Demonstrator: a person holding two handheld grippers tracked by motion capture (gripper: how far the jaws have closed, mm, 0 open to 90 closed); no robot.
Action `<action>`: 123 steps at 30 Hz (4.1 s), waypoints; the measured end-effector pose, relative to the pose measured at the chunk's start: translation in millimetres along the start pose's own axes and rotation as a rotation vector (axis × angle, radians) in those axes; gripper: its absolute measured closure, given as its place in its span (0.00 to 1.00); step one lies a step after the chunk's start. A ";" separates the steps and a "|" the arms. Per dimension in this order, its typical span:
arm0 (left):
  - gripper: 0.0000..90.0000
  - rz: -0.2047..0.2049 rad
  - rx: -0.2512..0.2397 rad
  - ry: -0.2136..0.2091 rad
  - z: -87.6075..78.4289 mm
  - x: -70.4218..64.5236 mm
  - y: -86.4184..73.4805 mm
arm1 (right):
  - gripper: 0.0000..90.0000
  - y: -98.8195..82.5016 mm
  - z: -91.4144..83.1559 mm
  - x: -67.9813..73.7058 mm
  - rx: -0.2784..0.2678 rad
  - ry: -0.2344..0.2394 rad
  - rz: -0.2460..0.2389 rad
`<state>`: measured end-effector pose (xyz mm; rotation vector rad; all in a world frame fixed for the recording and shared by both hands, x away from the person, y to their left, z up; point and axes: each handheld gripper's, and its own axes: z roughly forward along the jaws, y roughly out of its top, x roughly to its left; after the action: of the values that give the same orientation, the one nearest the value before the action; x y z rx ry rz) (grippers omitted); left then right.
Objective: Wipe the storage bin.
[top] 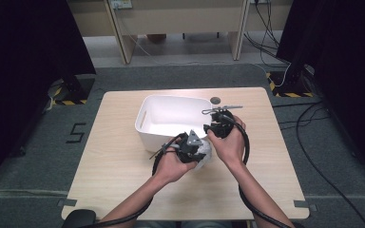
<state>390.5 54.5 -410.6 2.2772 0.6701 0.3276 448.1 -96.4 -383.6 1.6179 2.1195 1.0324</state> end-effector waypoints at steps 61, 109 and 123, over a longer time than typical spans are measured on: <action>0.85 0.029 0.067 -0.013 20.3 -10.7 -30.4 | 0.68 3.1 4.8 -3.0 0.012 0.002 0.041; 0.84 -0.288 -0.018 0.383 -142.6 158.3 -120.8 | 0.76 21.1 -14.8 -25.9 0.029 0.085 -0.058; 0.84 -0.249 -0.013 0.356 -107.1 187.0 -102.9 | 0.85 -15.4 -58.0 -46.1 0.090 0.045 -0.002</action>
<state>463.7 281.7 -401.8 2.1108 1.1165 0.6210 417.1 -162.0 -362.1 1.6475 2.2262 0.9947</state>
